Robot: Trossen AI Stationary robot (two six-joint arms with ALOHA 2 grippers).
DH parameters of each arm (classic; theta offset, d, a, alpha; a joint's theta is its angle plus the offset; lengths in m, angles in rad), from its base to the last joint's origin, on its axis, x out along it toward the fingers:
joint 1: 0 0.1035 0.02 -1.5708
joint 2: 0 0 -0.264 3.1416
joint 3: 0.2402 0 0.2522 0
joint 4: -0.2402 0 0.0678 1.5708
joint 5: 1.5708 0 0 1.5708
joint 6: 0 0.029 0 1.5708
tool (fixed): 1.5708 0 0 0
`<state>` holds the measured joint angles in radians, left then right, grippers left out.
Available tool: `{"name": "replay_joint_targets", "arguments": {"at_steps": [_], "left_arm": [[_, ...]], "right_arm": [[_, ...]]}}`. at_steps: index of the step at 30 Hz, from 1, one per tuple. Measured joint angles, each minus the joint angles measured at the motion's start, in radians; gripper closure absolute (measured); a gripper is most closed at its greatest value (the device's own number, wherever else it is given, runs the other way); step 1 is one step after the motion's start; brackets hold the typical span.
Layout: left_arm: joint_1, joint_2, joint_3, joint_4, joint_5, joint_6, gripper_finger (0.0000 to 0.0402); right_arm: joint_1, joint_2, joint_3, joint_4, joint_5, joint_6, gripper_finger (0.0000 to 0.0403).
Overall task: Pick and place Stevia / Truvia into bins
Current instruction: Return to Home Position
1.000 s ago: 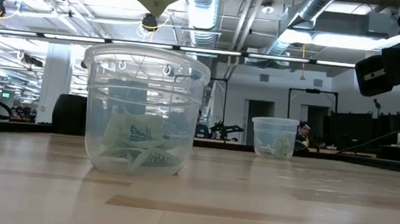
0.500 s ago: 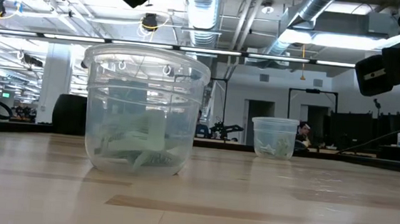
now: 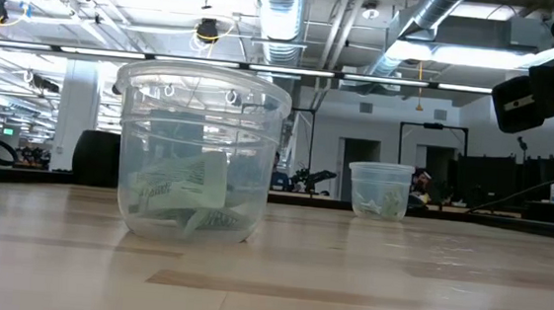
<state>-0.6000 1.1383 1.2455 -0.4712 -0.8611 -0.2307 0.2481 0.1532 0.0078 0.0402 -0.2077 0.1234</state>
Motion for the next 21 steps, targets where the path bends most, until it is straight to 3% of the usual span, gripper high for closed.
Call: {"name": "replay_joint_targets", "arguments": {"at_steps": [3,6,10,15,18,21], "left_arm": [[-0.075,-0.135,-0.103,0.04,-0.199,0.004,0.0303],[-0.112,-0.286,-0.274,0.109,-0.282,0.019,0.0303],[-0.098,-0.489,-0.551,0.265,-0.103,0.013,0.0303],[-0.038,-0.709,-0.861,0.614,0.18,0.041,0.0303],[-0.004,-0.828,-0.984,0.719,0.226,0.048,0.0303],[0.027,-0.943,-1.062,0.707,0.221,0.046,0.0303]], "right_arm": [[0.0,0.0,0.0,0.0,0.0,0.0,0.0316],[0.0,0.0,0.0,0.0,0.0,0.0,0.0316],[0.0,0.0,0.0,0.0,0.0,0.0,0.0316],[0.0,0.0,0.0,0.0,0.0,0.0,0.0316],[0.0,0.0,0.0,0.0,0.0,0.0,0.0316],[0.0,0.0,0.0,0.0,0.0,0.0,0.0316]]}}
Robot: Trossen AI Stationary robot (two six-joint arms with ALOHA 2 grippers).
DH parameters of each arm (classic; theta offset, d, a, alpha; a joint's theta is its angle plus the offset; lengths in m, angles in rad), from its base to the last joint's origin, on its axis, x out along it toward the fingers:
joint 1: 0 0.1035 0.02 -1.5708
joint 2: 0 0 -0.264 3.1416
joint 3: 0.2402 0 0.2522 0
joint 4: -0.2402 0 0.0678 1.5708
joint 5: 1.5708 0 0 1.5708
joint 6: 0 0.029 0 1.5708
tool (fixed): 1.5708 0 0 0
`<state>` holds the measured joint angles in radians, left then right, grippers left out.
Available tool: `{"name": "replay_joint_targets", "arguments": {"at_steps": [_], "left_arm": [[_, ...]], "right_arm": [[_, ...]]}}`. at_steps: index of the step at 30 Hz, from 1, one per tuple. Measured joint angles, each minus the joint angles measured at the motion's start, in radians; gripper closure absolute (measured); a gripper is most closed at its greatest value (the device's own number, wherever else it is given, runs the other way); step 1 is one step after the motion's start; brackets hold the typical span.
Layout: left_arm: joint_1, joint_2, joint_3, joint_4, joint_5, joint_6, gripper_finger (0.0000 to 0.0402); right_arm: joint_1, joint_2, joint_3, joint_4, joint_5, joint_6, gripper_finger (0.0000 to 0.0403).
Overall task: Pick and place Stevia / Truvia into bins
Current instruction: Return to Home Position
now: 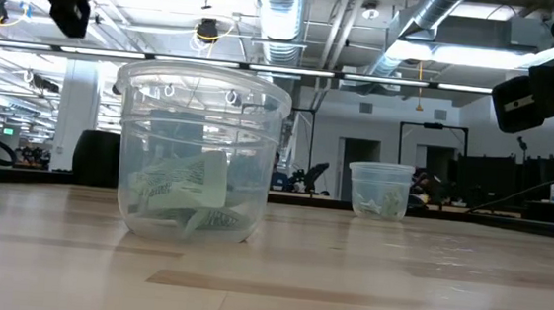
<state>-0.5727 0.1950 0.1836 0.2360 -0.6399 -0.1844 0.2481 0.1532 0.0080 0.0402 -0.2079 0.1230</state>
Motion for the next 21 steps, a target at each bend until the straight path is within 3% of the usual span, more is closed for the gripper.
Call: {"name": "replay_joint_targets", "arguments": {"at_steps": [6,11,18,21], "left_arm": [[0.037,-0.197,-0.048,-0.083,0.036,0.015,0.0303],[0.064,-0.188,-0.044,-0.151,0.084,-0.037,0.0303],[0.108,-0.191,-0.045,-0.477,0.131,-0.234,0.0303],[0.112,-0.191,-0.046,-0.545,0.133,-0.273,0.0303]], "right_arm": [[0.0,0.0,0.0,0.0,0.0,0.0,0.0316],[0.0,-0.002,0.0,0.0,0.0,0.0,0.0316],[0.0,-0.003,0.0,0.0,0.0,0.0,0.0316],[0.0,-0.003,0.0,0.0,0.0,0.0,0.0316]]}}
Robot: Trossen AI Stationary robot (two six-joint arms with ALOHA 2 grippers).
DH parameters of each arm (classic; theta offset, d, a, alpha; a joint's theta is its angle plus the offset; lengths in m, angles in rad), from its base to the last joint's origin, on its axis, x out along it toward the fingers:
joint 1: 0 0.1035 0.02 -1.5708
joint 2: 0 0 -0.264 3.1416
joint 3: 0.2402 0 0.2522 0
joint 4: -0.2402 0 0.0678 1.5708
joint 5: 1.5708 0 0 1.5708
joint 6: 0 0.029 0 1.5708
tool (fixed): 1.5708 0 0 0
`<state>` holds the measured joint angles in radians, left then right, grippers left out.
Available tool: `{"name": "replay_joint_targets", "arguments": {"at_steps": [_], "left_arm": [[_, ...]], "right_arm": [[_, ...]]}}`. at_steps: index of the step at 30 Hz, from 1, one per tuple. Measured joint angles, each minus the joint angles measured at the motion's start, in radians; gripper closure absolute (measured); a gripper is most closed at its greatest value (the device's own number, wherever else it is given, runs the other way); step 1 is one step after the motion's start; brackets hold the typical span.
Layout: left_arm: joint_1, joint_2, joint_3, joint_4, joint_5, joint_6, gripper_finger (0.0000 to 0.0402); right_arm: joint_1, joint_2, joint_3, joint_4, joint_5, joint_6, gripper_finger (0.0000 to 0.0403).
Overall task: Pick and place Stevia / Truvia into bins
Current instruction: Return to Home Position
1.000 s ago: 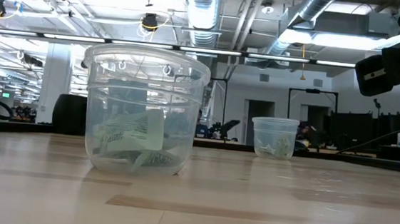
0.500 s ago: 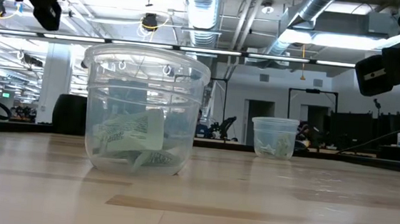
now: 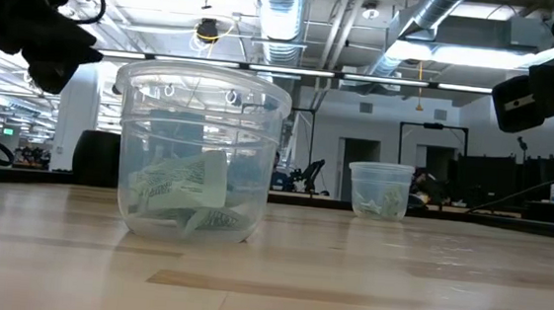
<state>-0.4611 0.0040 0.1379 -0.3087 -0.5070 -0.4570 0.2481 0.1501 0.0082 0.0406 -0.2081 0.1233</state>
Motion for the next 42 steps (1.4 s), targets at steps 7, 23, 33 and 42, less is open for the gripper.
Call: {"name": "replay_joint_targets", "arguments": {"at_steps": [7,23,33,42], "left_arm": [[0.0,0.0,0.0,-0.058,-0.077,0.002,0.0303],[-0.001,0.0,0.004,-0.097,-0.295,-0.012,0.0304],[-0.001,0.001,0.002,-0.091,-0.276,0.041,0.0304],[-0.001,0.001,-0.003,-0.005,-0.065,0.078,0.0304]], "right_arm": [[0.0,0.0,0.0,0.0,0.0,0.0,0.0316],[0.0,0.0,0.0,0.0,0.0,0.0,0.0316],[0.0,0.0,0.0,0.0,0.0,0.0,0.0316],[-0.002,0.0,0.0,0.005,-0.001,0.018,0.0316]]}}
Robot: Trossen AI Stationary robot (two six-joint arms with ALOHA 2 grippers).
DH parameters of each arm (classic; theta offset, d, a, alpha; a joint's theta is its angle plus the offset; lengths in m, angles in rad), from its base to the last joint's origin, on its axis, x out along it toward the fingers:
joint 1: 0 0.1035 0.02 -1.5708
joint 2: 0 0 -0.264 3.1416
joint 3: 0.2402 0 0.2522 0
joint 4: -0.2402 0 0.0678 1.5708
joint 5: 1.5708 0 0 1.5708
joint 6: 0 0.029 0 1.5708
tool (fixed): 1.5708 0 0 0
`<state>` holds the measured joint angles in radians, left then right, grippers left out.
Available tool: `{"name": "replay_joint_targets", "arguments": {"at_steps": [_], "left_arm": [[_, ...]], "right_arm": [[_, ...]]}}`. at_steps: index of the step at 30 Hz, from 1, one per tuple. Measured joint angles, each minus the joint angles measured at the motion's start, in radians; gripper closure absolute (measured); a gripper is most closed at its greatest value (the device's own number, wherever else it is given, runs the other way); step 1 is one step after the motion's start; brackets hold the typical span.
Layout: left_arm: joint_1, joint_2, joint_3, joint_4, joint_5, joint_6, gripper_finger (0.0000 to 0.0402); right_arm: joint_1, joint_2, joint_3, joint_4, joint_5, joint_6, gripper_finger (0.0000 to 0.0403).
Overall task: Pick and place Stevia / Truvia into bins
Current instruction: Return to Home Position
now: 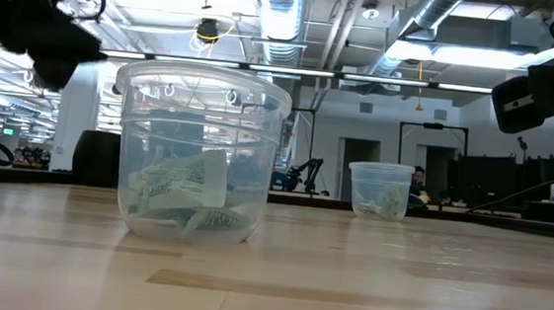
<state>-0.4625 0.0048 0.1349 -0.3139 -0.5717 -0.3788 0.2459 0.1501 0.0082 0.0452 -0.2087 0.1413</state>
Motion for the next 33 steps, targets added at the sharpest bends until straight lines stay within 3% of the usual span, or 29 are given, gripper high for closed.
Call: {"name": "replay_joint_targets", "arguments": {"at_steps": [3,8,10,16,19,21,26,33], "left_arm": [[0.001,0.0,-0.005,0.114,0.059,0.097,0.0304],[0.001,0.0,-0.121,0.433,0.275,0.315,0.0304],[0.003,0.005,-0.124,0.435,0.288,0.312,0.0304],[0.027,0.014,-0.125,0.405,0.117,0.249,0.0304],[0.043,0.015,-0.126,0.408,0.141,0.276,0.0304],[0.05,0.014,-0.126,0.419,0.175,0.3,0.0304],[0.061,0.015,-0.127,0.399,0.199,0.315,0.0304],[0.061,0.015,-0.127,0.398,0.195,0.285,0.0304]], "right_arm": [[-0.013,0.0,0.0,-0.004,0.0,-0.011,0.0316],[-0.068,0.0,0.0,0.017,-0.07,0.015,0.0316],[-0.103,0.0,0.0,0.042,-0.162,0.026,0.0316],[-0.255,-0.001,0.0,0.067,-0.554,0.106,0.0316],[-0.358,-0.001,0.0,0.031,-0.741,0.121,0.0316],[-0.426,-0.001,0.0,0.035,-0.805,0.122,0.0316],[-0.543,-0.001,0.0,0.029,-0.79,0.116,0.0316],[-0.547,0.001,0.0,0.021,-0.543,0.18,0.0316]]}}
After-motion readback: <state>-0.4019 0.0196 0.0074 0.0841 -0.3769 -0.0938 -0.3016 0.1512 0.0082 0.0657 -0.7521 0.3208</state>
